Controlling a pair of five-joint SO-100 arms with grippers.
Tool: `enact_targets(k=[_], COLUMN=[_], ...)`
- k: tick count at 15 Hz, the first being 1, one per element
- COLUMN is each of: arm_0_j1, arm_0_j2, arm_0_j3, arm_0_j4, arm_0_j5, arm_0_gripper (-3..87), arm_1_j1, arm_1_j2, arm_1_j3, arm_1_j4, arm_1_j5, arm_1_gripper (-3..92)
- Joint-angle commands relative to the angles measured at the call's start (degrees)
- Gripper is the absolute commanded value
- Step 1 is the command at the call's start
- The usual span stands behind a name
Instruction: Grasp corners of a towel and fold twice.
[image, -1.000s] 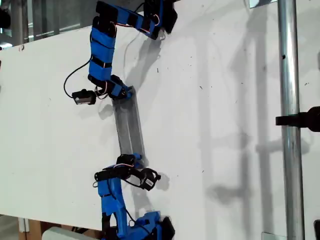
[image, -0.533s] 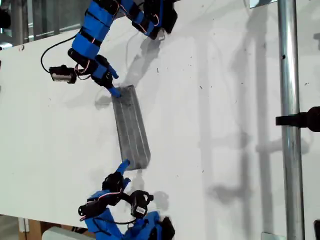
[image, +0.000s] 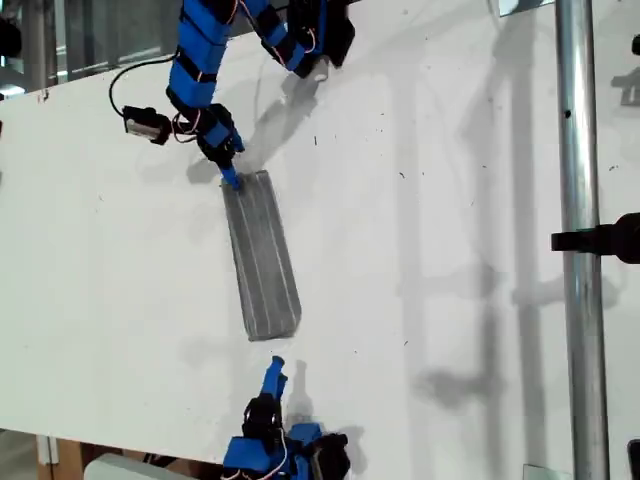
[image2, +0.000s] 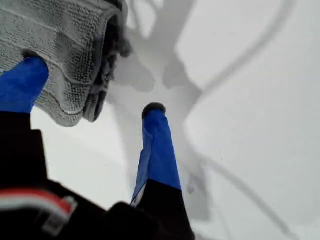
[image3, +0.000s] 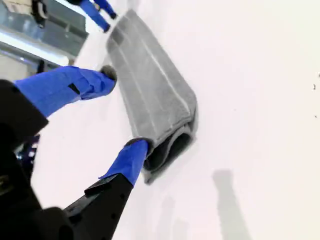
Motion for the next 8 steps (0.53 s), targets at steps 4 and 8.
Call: enact_targets(k=[4,8], arm_0_j1=[1.85,2.72], arm_0_j2=[20.65,20.65], arm_0_j3=[9.58,10.20], arm_0_j4=[-0.44,-1.32], arm_0_j5=[-1.76,-1.41], arm_0_gripper=[17.3,14.2], arm_1_j1=[-5.98,-13.18], arm_1_j2=[-19.42,-27.16], arm_1_j3=[-21.09,-35.16], arm_1_j4=[1.67,6.06], arm_1_j5=[3.25,2.99], arm_1_gripper=[36.8,1.4])
